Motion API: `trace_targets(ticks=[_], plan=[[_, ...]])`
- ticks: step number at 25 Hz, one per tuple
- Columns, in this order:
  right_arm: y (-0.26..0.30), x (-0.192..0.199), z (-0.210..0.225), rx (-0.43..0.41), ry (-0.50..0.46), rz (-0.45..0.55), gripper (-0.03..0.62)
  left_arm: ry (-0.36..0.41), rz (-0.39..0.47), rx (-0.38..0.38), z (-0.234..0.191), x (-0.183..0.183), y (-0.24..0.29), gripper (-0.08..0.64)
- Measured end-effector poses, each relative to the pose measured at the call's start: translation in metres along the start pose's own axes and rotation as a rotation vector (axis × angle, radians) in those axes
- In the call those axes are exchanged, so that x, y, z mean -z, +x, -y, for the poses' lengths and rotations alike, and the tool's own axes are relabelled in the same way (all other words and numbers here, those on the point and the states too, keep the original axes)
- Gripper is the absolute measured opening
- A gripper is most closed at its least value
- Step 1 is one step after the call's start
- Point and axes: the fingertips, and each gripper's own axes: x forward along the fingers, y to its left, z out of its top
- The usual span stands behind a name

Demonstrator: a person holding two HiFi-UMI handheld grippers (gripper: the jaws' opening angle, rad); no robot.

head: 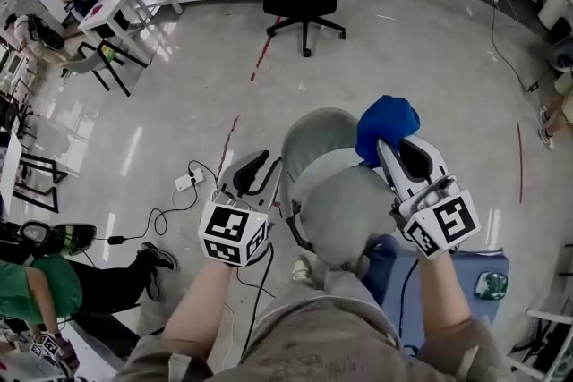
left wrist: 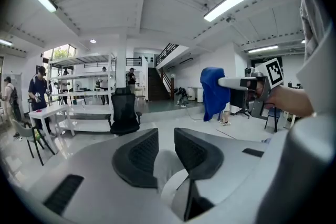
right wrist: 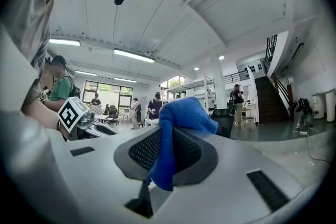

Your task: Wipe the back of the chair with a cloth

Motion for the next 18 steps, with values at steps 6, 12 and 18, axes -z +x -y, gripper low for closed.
trace_targets(ticks=[6, 12, 18], plan=[[-0.023, -0.066, -0.012, -0.003, -0.061, 0.098, 0.067, 0.063, 0.096, -0.008, 0.008, -0.057, -0.024, 0.109], [-0.044, -0.115, -0.031, -0.013, -0.117, 0.173, 0.067, 0.115, 0.175, -0.037, 0.01, -0.098, -0.055, 0.104], [-0.066, -0.15, -0.048, -0.023, -0.148, 0.223, 0.067, 0.14, 0.255, -0.046, 0.018, -0.132, -0.084, 0.098]])
